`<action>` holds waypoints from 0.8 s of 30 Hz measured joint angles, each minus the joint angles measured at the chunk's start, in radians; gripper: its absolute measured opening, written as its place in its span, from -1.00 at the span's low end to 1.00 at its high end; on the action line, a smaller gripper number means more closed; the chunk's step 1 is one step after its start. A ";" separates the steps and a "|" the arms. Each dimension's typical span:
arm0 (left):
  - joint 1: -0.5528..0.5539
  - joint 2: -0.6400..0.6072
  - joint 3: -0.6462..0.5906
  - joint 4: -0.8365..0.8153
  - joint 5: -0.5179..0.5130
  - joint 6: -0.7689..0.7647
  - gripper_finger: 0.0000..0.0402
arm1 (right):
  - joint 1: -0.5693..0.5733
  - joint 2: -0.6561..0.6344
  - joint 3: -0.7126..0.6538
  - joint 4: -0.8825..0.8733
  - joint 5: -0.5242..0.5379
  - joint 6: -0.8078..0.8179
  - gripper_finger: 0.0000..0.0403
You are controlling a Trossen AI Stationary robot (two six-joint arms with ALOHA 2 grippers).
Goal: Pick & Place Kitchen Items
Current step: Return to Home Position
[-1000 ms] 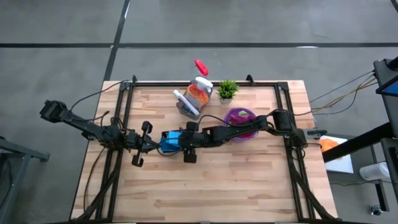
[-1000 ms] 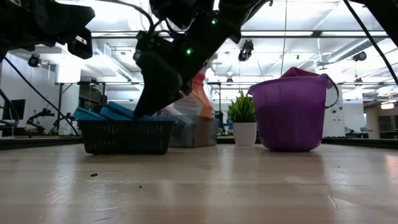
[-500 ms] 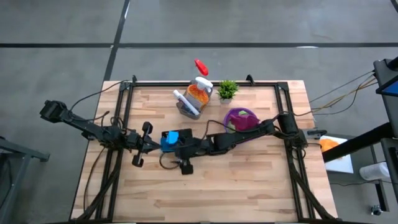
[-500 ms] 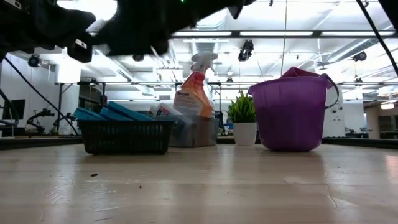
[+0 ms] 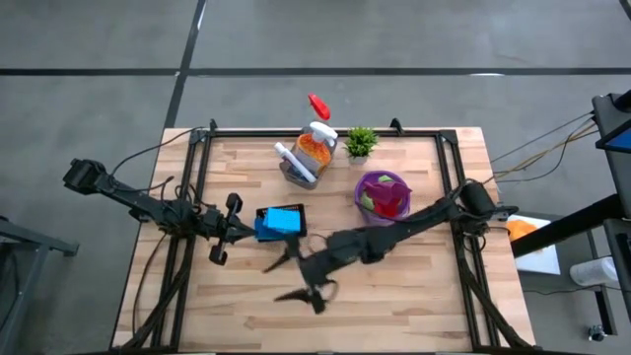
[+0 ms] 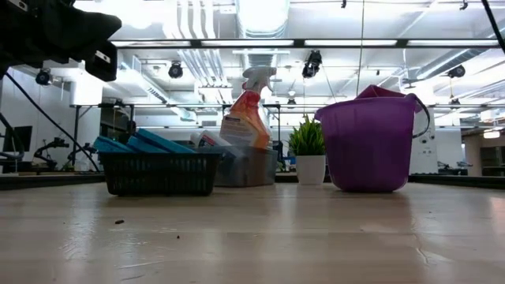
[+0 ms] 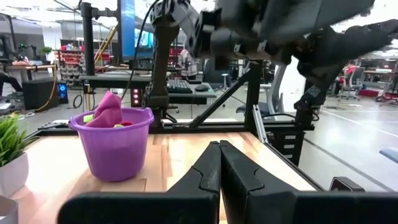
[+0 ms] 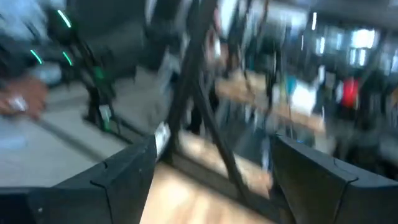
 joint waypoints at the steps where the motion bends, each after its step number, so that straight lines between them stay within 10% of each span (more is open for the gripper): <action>1: 0.000 0.000 0.000 0.000 0.000 0.000 -0.98 | 0.005 -0.009 -0.046 0.094 -0.013 -0.025 0.53; 8: 0.000 0.000 0.000 -0.027 0.000 0.000 -0.98 | 0.007 -0.145 -0.423 0.506 0.056 -0.031 0.53; 24: 0.002 0.000 0.000 -0.019 -0.056 0.007 -0.98 | 0.046 -0.851 -1.140 0.397 0.380 0.232 0.53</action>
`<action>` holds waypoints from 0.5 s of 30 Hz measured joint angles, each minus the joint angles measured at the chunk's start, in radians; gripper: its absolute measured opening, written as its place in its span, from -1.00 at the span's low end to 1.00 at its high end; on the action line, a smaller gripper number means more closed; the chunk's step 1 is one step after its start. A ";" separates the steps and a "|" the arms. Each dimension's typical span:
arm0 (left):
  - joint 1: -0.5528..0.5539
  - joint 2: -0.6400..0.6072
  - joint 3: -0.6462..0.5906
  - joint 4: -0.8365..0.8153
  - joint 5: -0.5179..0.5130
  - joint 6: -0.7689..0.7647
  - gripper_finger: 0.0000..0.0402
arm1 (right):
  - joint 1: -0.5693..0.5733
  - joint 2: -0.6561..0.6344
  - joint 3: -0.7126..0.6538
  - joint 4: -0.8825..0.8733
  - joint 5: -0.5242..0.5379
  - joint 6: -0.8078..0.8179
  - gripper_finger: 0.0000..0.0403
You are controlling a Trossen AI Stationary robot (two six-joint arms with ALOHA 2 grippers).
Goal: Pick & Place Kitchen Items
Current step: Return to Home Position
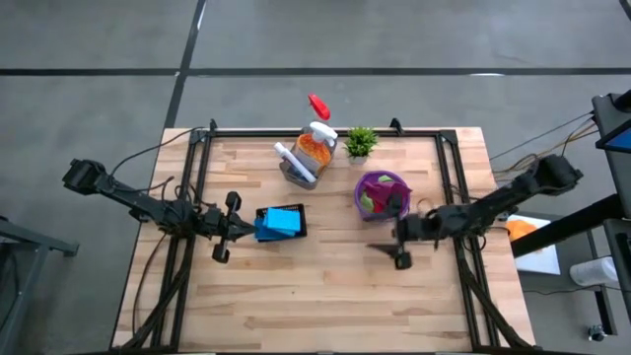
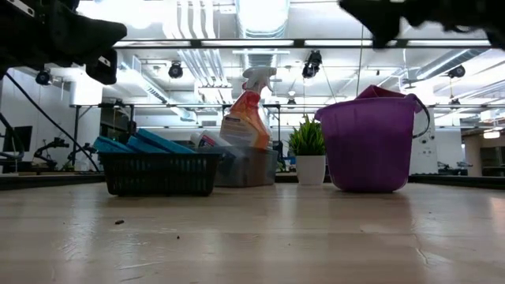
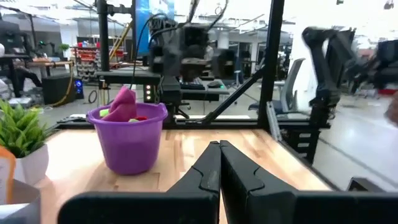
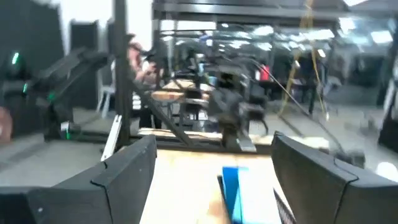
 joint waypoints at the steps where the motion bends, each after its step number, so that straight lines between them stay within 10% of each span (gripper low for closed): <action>1: 0.000 0.000 0.000 0.003 0.002 -0.013 -0.98 | 0.000 -0.040 -0.037 -0.001 0.009 0.043 0.53; 15: 0.000 -0.021 0.002 -0.145 -0.025 -0.033 -0.98 | 0.023 -0.417 -0.271 -0.125 -0.147 -0.018 0.53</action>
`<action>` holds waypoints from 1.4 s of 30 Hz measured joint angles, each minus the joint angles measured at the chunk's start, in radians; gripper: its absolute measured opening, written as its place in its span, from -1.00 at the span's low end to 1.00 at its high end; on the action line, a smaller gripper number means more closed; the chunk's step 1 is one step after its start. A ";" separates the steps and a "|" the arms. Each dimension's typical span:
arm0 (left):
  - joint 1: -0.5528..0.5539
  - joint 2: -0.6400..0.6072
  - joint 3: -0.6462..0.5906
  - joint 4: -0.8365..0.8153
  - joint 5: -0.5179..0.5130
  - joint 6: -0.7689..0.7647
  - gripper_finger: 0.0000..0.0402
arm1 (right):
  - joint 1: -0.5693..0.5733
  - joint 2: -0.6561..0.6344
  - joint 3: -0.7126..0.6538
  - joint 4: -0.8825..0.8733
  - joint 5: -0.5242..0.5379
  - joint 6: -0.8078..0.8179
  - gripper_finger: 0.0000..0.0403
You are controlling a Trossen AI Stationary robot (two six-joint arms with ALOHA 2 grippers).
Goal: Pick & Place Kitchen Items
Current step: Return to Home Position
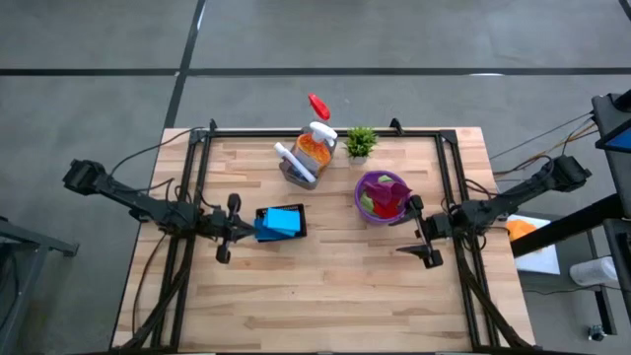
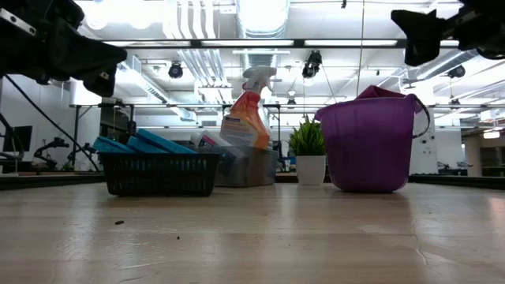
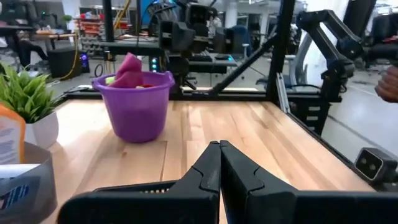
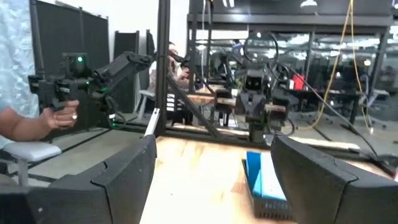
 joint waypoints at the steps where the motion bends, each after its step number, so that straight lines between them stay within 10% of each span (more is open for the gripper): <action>1: 0.000 -0.012 0.006 -0.020 -0.002 -0.007 -0.98 | 0.002 -0.012 -0.001 -0.021 0.000 0.004 0.53; 20: 0.000 -0.443 -0.035 -0.359 0.096 -0.027 -0.98 | 0.011 -0.169 -0.001 -0.251 -0.092 -0.016 0.53; 42: 0.000 -0.597 -0.009 -0.551 0.086 -0.016 -0.98 | 0.009 -0.709 -0.055 -0.755 -0.160 -0.045 0.53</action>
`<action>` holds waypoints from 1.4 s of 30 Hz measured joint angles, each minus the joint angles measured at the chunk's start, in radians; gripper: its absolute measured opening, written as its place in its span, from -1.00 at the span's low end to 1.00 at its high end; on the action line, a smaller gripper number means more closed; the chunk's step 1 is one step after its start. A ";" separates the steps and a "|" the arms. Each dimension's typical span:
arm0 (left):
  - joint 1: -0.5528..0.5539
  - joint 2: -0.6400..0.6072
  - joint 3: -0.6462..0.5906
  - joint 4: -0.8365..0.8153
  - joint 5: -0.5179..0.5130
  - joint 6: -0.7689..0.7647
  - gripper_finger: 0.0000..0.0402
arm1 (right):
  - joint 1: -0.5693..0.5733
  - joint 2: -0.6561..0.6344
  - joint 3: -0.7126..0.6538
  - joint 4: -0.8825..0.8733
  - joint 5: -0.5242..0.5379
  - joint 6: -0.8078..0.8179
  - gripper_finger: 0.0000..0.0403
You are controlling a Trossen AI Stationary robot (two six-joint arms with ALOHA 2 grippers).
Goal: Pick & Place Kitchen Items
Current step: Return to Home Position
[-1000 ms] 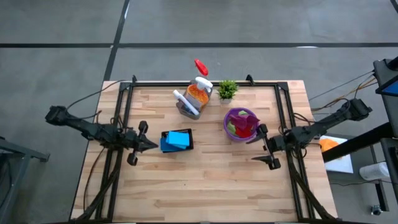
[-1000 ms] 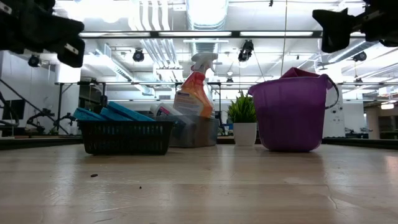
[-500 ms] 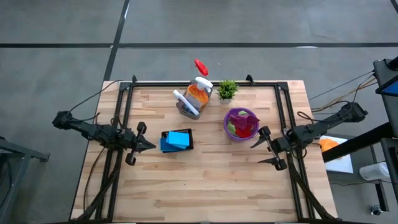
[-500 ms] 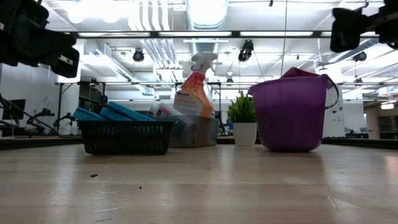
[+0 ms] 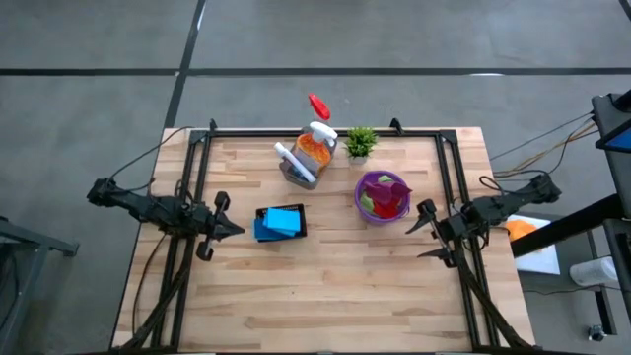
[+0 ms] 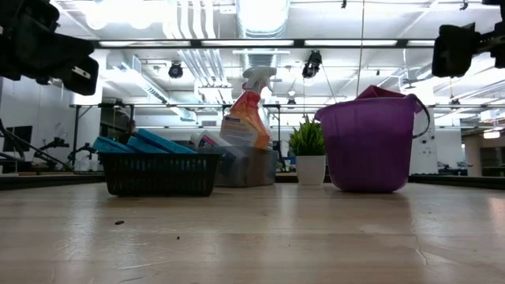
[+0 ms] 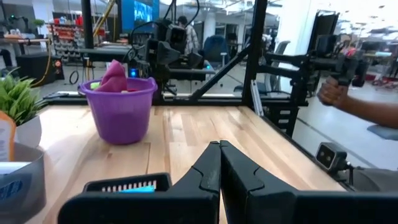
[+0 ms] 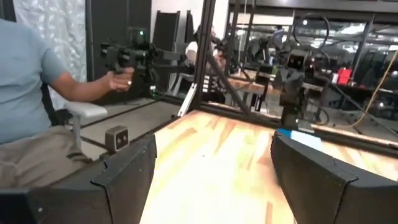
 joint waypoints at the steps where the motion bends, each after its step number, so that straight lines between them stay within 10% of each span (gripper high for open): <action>1: 0.000 0.000 0.003 -0.010 -0.005 0.000 -0.98 | -0.001 0.002 0.000 -0.006 0.002 0.000 0.53; 24: 0.023 -0.006 0.048 -0.166 -0.217 0.024 -0.98 | -0.223 0.003 0.015 -0.082 0.061 0.014 0.53; 42: 0.091 -0.006 0.047 -0.165 -0.227 0.039 -0.98 | -0.452 0.102 0.004 -0.037 -0.104 0.029 0.53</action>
